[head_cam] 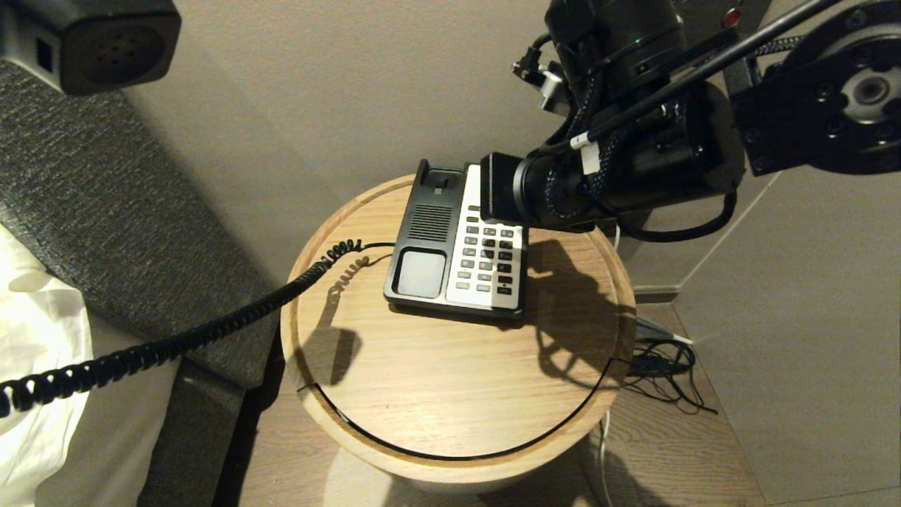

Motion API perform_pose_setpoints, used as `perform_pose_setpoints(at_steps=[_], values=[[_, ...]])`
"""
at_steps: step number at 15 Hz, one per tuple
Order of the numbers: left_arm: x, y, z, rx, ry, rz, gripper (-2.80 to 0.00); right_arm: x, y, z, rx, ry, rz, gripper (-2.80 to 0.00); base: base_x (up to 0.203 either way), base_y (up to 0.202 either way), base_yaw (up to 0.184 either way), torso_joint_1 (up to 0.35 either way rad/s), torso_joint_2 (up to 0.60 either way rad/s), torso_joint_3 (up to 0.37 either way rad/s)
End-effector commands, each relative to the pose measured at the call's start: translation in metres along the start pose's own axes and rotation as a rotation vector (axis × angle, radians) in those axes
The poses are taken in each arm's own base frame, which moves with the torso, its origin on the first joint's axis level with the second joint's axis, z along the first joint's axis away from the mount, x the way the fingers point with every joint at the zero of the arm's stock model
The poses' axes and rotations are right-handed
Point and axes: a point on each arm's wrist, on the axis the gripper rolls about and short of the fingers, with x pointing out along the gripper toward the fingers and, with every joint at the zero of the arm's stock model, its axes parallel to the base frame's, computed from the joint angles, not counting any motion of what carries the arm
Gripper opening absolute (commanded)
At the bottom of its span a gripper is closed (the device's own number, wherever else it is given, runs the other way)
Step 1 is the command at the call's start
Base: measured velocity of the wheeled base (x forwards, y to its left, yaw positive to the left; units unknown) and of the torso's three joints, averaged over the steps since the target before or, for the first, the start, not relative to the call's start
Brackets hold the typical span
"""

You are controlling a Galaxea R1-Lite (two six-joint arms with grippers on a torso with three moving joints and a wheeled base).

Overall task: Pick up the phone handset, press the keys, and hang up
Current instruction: Dial the number

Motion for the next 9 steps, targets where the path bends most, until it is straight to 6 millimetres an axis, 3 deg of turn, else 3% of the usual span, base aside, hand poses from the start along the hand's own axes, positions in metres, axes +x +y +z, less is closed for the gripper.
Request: perform_pose_setpoints(at_steps=[1,9], values=[[0.002,0.001,-0.001,-0.005,0.008,0.008,-2.8,0.005,-0.001,-0.005,-0.006,0.037,-0.021,-2.8,0.0,0.0,0.0,0.0,0.0,0.0],[0.003,0.0,0.0,-0.006,0.007,0.009,-2.8,0.028,0.001,-0.008,0.001,0.029,-0.011,-2.8,0.0,0.0,0.0,0.0,0.0,0.0]])
